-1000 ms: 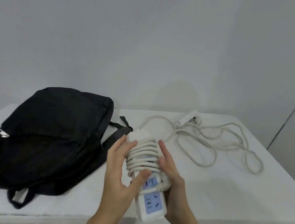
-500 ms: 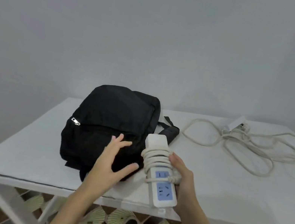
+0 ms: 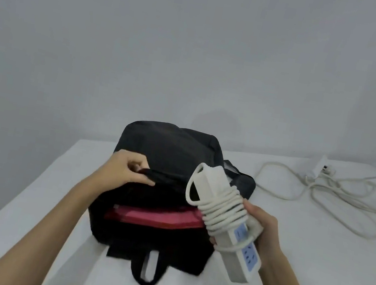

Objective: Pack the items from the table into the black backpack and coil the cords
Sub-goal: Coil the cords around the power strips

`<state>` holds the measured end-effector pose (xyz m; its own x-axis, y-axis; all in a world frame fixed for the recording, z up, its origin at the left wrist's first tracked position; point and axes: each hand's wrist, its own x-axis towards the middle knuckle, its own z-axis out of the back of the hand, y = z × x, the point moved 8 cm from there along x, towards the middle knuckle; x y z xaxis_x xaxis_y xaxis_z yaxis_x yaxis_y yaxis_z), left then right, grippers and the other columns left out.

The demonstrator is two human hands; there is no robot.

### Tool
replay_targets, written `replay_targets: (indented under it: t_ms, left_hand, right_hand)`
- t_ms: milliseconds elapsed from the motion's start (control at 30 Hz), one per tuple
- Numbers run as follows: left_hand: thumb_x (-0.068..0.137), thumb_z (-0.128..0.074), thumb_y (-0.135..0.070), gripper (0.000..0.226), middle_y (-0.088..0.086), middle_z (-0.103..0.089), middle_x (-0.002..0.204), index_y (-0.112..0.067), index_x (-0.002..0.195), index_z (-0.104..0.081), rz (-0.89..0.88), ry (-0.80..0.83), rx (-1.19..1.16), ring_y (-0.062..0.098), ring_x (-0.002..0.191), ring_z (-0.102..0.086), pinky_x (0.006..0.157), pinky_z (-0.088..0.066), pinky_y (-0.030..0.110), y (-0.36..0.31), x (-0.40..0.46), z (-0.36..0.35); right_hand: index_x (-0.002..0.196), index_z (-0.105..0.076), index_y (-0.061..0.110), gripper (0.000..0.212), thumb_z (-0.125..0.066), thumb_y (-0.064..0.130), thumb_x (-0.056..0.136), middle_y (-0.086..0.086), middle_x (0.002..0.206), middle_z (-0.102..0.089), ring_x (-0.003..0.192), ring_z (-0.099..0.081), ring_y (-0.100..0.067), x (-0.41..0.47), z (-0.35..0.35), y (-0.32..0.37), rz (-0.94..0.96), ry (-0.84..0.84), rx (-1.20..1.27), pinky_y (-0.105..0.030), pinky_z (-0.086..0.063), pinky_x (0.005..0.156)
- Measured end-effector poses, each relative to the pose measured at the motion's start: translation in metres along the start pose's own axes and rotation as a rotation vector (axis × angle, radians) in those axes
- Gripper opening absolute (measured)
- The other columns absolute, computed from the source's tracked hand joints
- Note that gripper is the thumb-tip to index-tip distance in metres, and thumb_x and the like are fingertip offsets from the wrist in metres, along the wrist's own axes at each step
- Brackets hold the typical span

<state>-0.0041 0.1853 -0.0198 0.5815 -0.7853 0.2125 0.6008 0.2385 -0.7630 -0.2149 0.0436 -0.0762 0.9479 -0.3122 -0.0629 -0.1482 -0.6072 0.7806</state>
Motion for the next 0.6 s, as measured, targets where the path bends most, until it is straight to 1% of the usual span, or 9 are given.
replay_targets:
  t_ms: [67,133,167,233,333,400,500,567,600]
  left_hand:
    - [0.066,-0.080,-0.014,0.021,-0.008,-0.060,0.067,-0.023,0.062,-0.062,-0.120,-0.299,0.137,0.013,0.068,-0.051,0.067,-0.040,0.031,-0.013,0.027,0.040]
    - [0.070,-0.073,-0.005,0.014,-0.002,-0.060,0.082,-0.017,0.070,-0.065,-0.287,-0.620,0.449,0.022,0.078,-0.051,0.066,-0.041,0.033,-0.040,0.040,0.062]
    - [0.068,-0.070,-0.001,0.013,0.003,-0.059,0.084,-0.013,0.073,-0.065,-0.386,-0.715,0.569,0.026,0.078,-0.052,0.063,-0.040,0.034,-0.052,0.046,0.061]
    - [0.063,-0.066,0.006,0.021,0.007,-0.057,0.078,-0.010,0.076,-0.061,-0.573,-0.788,0.763,0.025,0.072,-0.047,0.056,-0.037,0.033,-0.065,0.052,0.040]
    - [0.078,-0.067,0.000,0.025,0.007,-0.053,0.069,-0.012,0.084,-0.045,-0.881,-0.660,0.863,0.021,0.065,-0.040,0.053,-0.037,0.032,-0.057,0.051,-0.002]
    - [0.089,-0.061,-0.034,0.028,0.006,-0.052,0.070,-0.012,0.085,-0.044,-0.970,-0.509,0.822,0.021,0.063,-0.045,0.055,-0.040,0.033,-0.048,0.038,-0.015]
    - [0.074,-0.050,-0.072,0.067,0.009,-0.062,0.095,-0.010,0.101,-0.053,-0.818,-0.404,0.975,0.028,0.081,-0.057,0.065,-0.045,0.037,-0.023,0.034,-0.012]
    - [0.069,-0.046,-0.072,0.077,0.015,-0.065,0.103,-0.007,0.110,-0.050,-0.636,-0.362,1.135,0.035,0.081,-0.064,0.062,-0.051,0.039,0.002,0.047,0.000]
    - [0.072,-0.043,-0.069,0.072,0.015,-0.067,0.093,-0.006,0.106,-0.053,-0.546,-0.343,1.117,0.034,0.070,-0.066,0.053,-0.052,0.037,0.009,0.055,0.009]
  right_hand:
    - [0.075,-0.077,0.006,0.054,-0.089,0.032,0.029,-0.016,0.075,-0.071,0.063,-0.069,-0.026,0.001,-0.013,-0.003,0.028,0.059,-0.018,-0.031,-0.057,0.055]
    - [0.096,-0.074,0.008,0.054,-0.085,0.030,0.048,-0.018,0.096,-0.068,0.080,-0.067,-0.029,0.012,-0.012,-0.017,-0.030,0.072,-0.086,-0.036,-0.056,0.070]
    - [0.104,-0.070,0.008,0.051,-0.080,0.029,0.058,-0.018,0.103,-0.066,0.085,-0.065,-0.029,0.020,-0.009,-0.023,-0.059,0.049,-0.151,-0.038,-0.054,0.075]
    - [0.103,-0.066,0.005,0.042,-0.073,0.027,0.068,-0.018,0.099,-0.062,0.083,-0.062,-0.030,0.037,0.001,-0.032,-0.114,-0.077,-0.220,-0.041,-0.051,0.076]
    - [0.100,-0.062,0.002,0.044,-0.077,0.025,0.065,-0.016,0.083,-0.065,0.069,-0.064,-0.028,0.056,0.015,-0.036,-0.127,-0.314,-0.258,-0.039,-0.053,0.069]
    - [0.098,-0.063,0.001,0.039,-0.073,0.025,0.068,-0.015,0.078,-0.066,0.063,-0.064,-0.026,0.066,0.012,-0.031,-0.101,-0.354,-0.243,-0.033,-0.053,0.061]
    - [0.097,-0.064,0.001,0.030,-0.069,0.022,0.076,-0.015,0.077,-0.067,0.060,-0.065,-0.027,0.076,0.003,-0.023,-0.084,-0.411,-0.149,-0.032,-0.053,0.056]
    - [0.094,-0.063,0.002,0.025,-0.068,0.021,0.079,-0.015,0.075,-0.067,0.058,-0.065,-0.027,0.082,0.000,-0.024,-0.083,-0.429,-0.096,-0.032,-0.053,0.054]
    - [0.094,-0.063,0.002,0.024,-0.067,0.021,0.080,-0.015,0.076,-0.067,0.058,-0.065,-0.028,0.083,-0.001,-0.023,-0.071,-0.432,-0.097,-0.033,-0.053,0.054]
